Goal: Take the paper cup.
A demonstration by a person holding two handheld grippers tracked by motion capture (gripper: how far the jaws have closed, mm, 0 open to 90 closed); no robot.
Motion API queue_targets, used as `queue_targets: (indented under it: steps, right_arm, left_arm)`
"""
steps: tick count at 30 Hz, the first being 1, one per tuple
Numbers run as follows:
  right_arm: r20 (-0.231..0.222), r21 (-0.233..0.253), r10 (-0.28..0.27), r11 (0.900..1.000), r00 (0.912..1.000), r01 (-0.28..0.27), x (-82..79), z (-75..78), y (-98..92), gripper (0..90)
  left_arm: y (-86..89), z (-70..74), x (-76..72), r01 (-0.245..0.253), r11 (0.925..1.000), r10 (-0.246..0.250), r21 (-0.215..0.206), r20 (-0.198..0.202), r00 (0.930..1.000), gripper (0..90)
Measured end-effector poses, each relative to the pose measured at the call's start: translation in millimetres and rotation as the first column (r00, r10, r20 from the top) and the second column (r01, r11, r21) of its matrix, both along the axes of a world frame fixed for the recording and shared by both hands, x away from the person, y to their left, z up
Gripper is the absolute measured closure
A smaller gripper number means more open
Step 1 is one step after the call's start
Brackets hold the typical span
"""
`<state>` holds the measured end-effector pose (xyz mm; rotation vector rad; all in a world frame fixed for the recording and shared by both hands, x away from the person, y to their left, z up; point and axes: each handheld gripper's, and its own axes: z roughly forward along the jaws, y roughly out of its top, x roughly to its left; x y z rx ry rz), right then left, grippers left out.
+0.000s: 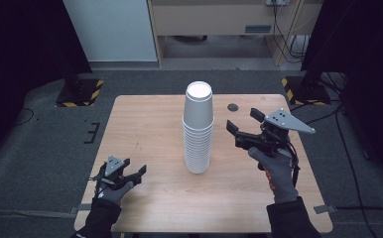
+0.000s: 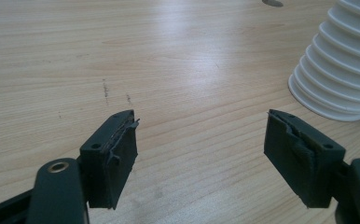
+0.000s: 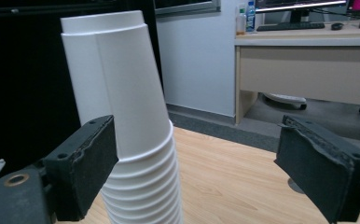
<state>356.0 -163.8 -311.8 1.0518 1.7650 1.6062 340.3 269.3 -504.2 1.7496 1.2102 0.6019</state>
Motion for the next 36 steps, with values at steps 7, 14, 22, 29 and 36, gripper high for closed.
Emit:
queue_targets:
  steps: [7,14,22,29,36]
  right_arm:
    - [0.016,-0.002,0.039,0.999,0.9991,-0.039,2.0,7.7,15.9,12.3]
    - [0.027,-0.002,0.069,0.998,0.9973,-0.069,5.2,12.7,30.5,12.3]
    - [0.024,0.002,0.086,0.996,0.996,-0.086,12.6,14.8,45.4,12.4]
    - [0.016,-0.004,0.09,0.996,0.9958,-0.09,20.9,15.2,57.0,12.3]
    - [0.014,-0.028,0.102,0.994,0.9947,-0.102,28.7,13.2,71.0,12.2]
  left_arm:
    - [0.2,0.3,-0.1,-0.002,1.0,0.002,-0.002,0.001,1.0,24.1]
    - [0.0,0.1,0.2,0.0,1.0,0.0,0.001,0.0,1.0,24.0]
    - [0.1,0.1,0.2,0.0,1.0,0.0,0.003,0.0,1.0,24.0]
    - [0.2,0.1,0.3,0.0,1.0,0.0,0.003,0.0,1.0,24.0]
    - [0.0,0.1,0.3,0.0,1.0,0.0,0.003,0.0,1.0,24.0]
